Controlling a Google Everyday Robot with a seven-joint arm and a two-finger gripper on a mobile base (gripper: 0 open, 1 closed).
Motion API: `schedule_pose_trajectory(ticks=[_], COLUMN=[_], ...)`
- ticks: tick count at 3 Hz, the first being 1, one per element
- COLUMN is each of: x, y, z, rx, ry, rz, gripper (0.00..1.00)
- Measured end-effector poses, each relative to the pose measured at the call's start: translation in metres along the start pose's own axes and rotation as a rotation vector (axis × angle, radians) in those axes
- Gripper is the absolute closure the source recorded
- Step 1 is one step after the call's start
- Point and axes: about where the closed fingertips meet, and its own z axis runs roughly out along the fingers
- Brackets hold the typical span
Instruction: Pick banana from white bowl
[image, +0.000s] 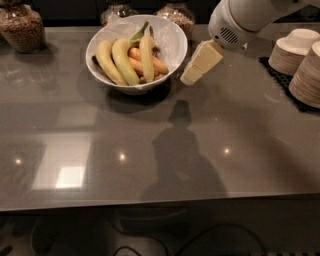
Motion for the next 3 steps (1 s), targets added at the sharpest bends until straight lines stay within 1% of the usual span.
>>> schedule_pose_trajectory(ticks=[1, 2, 3], x=[-0.04, -0.085, -0.113], y=[0.002, 0.001, -0.003], z=[0.018, 0.039, 0.059], rx=[0.007, 0.011, 0.029], ry=[-0.116, -0.212, -0.249], rz=[0.021, 0.046, 0.076], gripper=[0.0, 0.0, 0.0])
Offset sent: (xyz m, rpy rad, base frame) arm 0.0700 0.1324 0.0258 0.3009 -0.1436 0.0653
